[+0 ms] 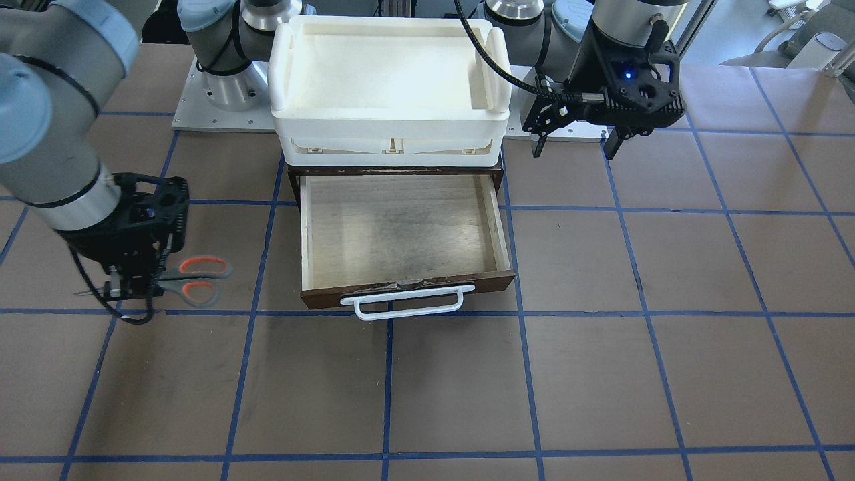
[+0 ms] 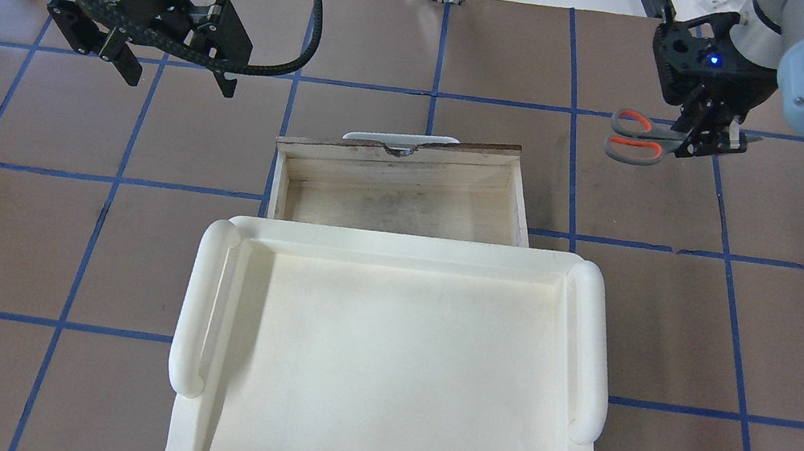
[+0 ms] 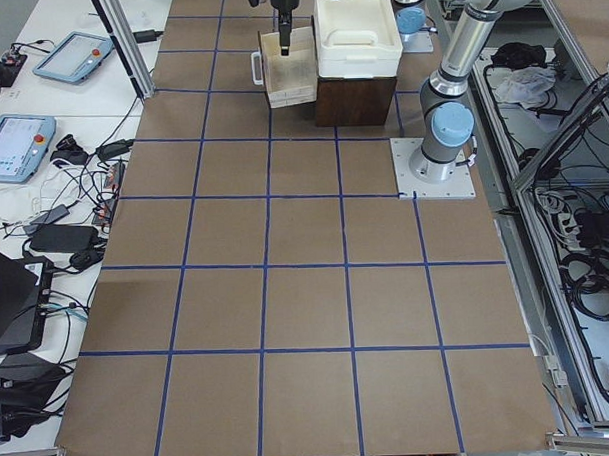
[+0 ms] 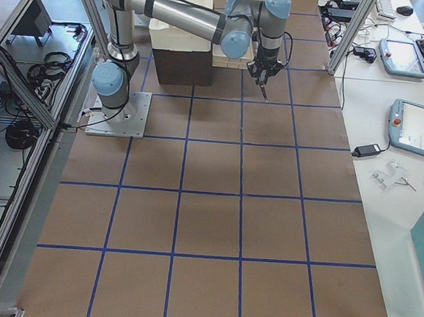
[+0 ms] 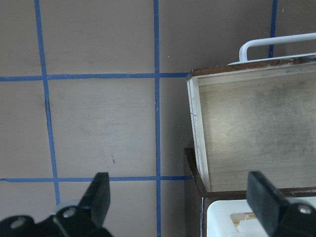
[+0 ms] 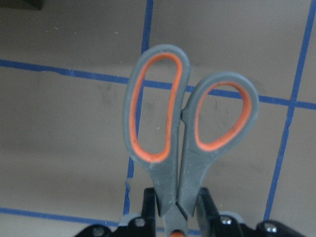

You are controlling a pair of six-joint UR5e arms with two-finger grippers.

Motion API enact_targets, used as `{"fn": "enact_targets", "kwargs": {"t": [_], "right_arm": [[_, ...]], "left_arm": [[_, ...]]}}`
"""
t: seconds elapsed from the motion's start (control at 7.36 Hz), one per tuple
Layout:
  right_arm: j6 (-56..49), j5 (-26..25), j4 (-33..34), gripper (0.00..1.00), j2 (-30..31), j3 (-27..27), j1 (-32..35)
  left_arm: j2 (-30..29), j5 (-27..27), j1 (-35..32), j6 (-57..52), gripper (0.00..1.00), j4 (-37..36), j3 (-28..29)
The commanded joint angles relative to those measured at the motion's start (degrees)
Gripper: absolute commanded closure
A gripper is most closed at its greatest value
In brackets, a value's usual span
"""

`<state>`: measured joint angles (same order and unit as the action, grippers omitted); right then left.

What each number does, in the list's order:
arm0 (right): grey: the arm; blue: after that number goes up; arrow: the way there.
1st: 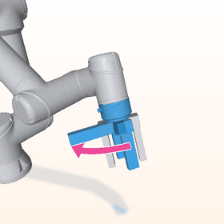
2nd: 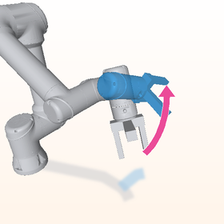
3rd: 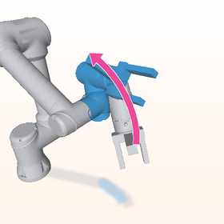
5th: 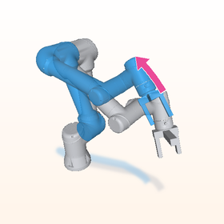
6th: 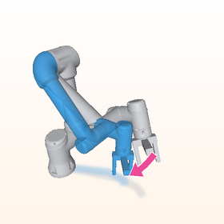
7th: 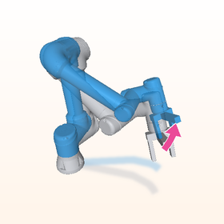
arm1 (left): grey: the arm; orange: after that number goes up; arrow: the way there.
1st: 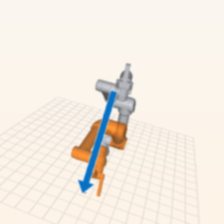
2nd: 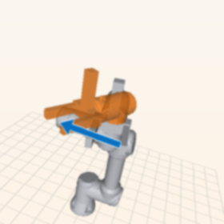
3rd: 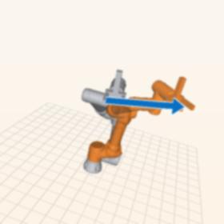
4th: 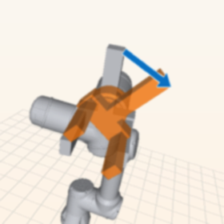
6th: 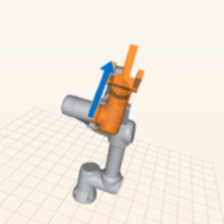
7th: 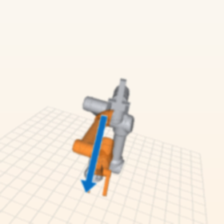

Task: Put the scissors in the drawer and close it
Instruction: 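Lift the scissors with the right gripper and carry them over the drawer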

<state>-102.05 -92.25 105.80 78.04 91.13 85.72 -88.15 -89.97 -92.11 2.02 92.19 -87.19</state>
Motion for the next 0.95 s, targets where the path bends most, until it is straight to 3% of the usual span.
{"fn": "enact_targets", "kwargs": {"t": [0.0, 0.27, 0.81], "right_arm": [[13.1, -3.0, -1.0, 1.00, 1.1, -0.2, 11.0], [27.6, -1.6, -0.9, 1.00, 0.4, -0.1, 18.9], [38.5, -1.1, 2.7, 1.00, -3.2, -0.2, 26.9]], "left_arm": [[0.0, -0.1, 0.0, 0.0, 0.00, 0.0, 0.0], [0.0, -0.1, 0.0, 0.0, 0.00, 0.0, 0.0], [0.0, -0.1, 0.0, 0.0, 0.00, 0.0, 0.0]]}}
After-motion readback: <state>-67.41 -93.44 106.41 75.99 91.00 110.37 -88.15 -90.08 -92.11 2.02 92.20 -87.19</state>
